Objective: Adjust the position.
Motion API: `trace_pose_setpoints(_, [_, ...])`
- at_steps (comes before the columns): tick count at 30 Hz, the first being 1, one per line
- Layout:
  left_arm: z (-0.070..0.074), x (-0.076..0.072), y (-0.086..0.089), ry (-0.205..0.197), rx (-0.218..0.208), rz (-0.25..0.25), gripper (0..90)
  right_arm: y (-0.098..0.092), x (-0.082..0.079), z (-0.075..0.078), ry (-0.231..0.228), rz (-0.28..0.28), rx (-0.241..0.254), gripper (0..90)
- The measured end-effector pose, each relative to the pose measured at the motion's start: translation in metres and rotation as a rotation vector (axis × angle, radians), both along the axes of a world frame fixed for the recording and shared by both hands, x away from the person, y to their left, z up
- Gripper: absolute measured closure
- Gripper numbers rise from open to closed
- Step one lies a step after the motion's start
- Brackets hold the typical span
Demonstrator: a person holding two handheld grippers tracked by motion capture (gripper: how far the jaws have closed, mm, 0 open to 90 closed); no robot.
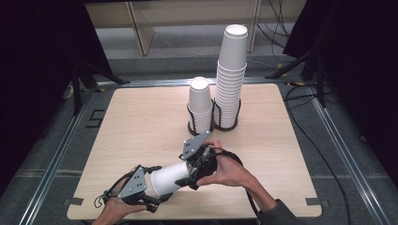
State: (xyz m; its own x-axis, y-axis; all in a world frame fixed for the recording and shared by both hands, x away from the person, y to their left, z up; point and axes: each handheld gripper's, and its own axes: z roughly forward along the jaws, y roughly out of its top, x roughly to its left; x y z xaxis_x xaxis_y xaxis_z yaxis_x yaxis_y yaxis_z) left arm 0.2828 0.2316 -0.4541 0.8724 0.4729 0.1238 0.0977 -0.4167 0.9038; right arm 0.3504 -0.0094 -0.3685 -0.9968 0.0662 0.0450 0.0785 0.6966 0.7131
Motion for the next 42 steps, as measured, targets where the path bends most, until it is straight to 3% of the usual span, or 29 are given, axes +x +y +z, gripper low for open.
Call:
trace_pose_setpoints(3, [0.000, -0.001, 0.000, -0.007, 0.029, -0.004, 9.2, 0.002, -0.003, -0.003, -0.010, 0.002, -0.053, 18.2])
trace_pose_setpoints(4, [0.000, -0.001, 0.000, -0.001, 0.043, -0.008, 9.2, 0.004, -0.002, -0.004, -0.042, 0.039, -0.058, 18.4])
trace_pose_setpoints(12, [0.001, -0.004, -0.005, -0.014, 0.071, -0.044, 9.2, 0.014, -0.007, -0.016, -0.072, 0.100, -0.152, 18.4])
trace_pose_setpoints(24, [0.001, -0.005, -0.006, -0.016, 0.074, -0.070, 9.1, 0.020, -0.008, -0.026, -0.060, 0.146, -0.202, 19.6])
trace_pose_setpoints(27, [0.001, -0.004, -0.004, -0.009, 0.068, -0.078, 8.9, 0.018, -0.006, -0.027, -0.044, 0.160, -0.183, 20.9])
trace_pose_setpoints(28, [0.000, -0.004, -0.005, -0.005, 0.040, -0.078, 8.6, 0.017, -0.004, -0.027, -0.049, 0.171, -0.178, 21.2])
trace_pose_setpoints(30, [-0.002, -0.004, -0.006, 0.002, 0.001, -0.074, 7.8, 0.016, -0.003, -0.027, -0.014, 0.179, -0.155, 21.4])
trace_pose_setpoints(33, [-0.004, -0.002, -0.005, 0.006, -0.023, -0.075, 6.3, 0.015, -0.001, -0.027, -0.024, 0.191, -0.148, 21.5])
trace_pose_setpoints(34, [-0.004, -0.002, -0.003, 0.009, -0.019, -0.070, 5.8, 0.014, -0.001, -0.027, -0.021, 0.187, -0.150, 21.5])
trace_pose_setpoints(39, [0.000, 0.000, 0.001, 0.023, -0.114, -0.066, 5.5, 0.007, 0.002, -0.023, 0.007, 0.179, -0.114, 21.9])
trace_pose_setpoints(42, [0.002, 0.001, 0.005, 0.025, -0.164, -0.056, 6.0, -0.001, 0.005, -0.019, 0.000, 0.152, -0.097, 21.9])
